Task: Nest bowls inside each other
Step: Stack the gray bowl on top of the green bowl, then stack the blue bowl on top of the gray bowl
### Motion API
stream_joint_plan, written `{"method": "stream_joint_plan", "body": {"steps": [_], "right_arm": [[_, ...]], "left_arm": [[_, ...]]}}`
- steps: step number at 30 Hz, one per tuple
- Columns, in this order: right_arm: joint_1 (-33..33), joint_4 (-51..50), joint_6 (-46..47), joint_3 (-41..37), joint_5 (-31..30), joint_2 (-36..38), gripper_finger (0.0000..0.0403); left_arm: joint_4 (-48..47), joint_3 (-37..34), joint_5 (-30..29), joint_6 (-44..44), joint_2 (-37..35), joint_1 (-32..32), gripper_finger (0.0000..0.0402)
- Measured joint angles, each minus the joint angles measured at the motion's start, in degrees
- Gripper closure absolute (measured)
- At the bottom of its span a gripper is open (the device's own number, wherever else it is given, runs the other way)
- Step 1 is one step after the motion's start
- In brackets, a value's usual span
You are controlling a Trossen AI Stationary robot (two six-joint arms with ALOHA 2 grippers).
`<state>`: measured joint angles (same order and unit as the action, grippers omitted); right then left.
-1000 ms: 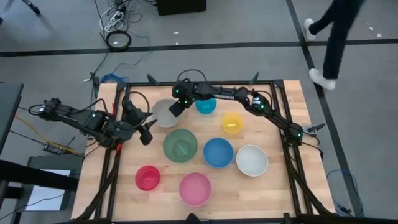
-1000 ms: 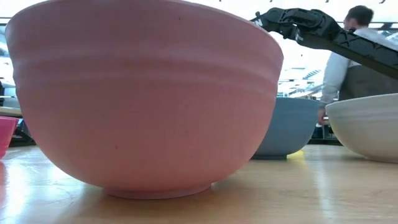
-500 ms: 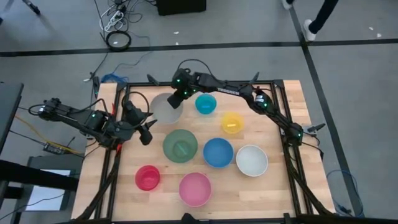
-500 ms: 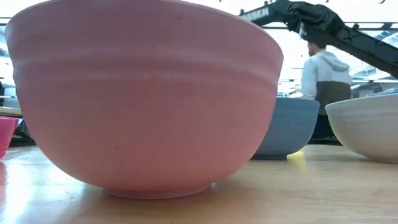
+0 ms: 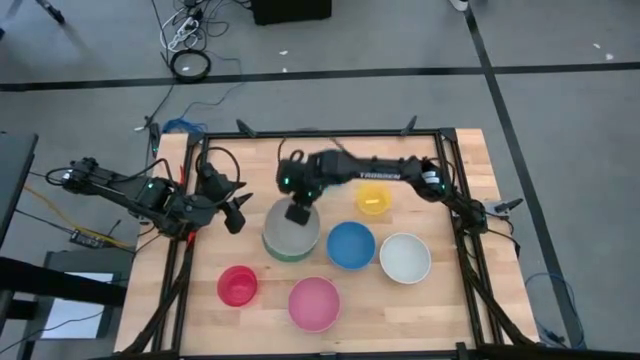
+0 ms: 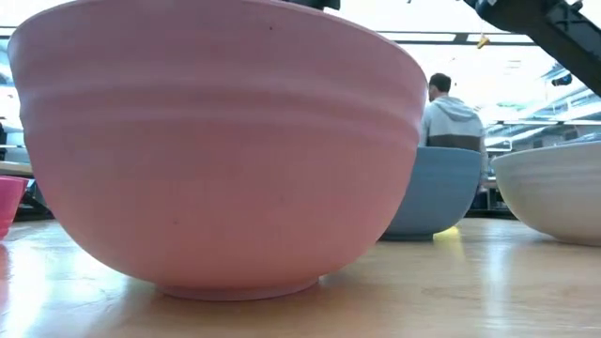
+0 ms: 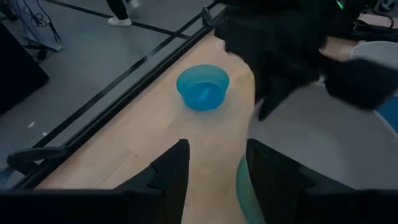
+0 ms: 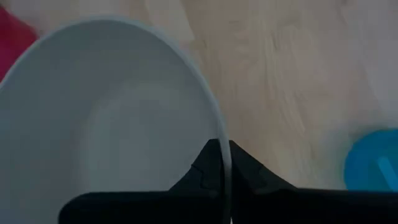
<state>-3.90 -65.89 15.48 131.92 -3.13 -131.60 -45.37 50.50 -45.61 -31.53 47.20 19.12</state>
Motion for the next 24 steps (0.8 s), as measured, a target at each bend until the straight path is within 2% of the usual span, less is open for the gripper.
{"method": "stream_joint_plan", "body": {"steps": [3,6,14,19,24], "right_arm": [[2.3,2.4,1.3,-2.0,-6.2,-0.2,0.04],[3.8,6.2,1.4,-3.1,-7.5,-0.2,0.038],[4.6,4.4,4.0,-3.1,-7.9,-0.1,0.0269],[5.0,-0.7,3.7,-3.1,-12.3,0.6,0.0221],[6.5,-13.1,4.2,-3.1,-22.5,2.8,0.0205]], "left_arm": [[0.7,0.0,0.8,-0.3,0.0,0.0,0.0234],[0.8,0.0,1.4,-0.3,0.0,0.0,0.0234],[0.9,0.0,2.2,-0.4,0.0,0.0,0.0234],[0.8,0.0,3.3,-1.4,0.0,0.0,0.0234],[0.7,0.0,4.4,-1.8,0.0,0.1,0.0234]]}}
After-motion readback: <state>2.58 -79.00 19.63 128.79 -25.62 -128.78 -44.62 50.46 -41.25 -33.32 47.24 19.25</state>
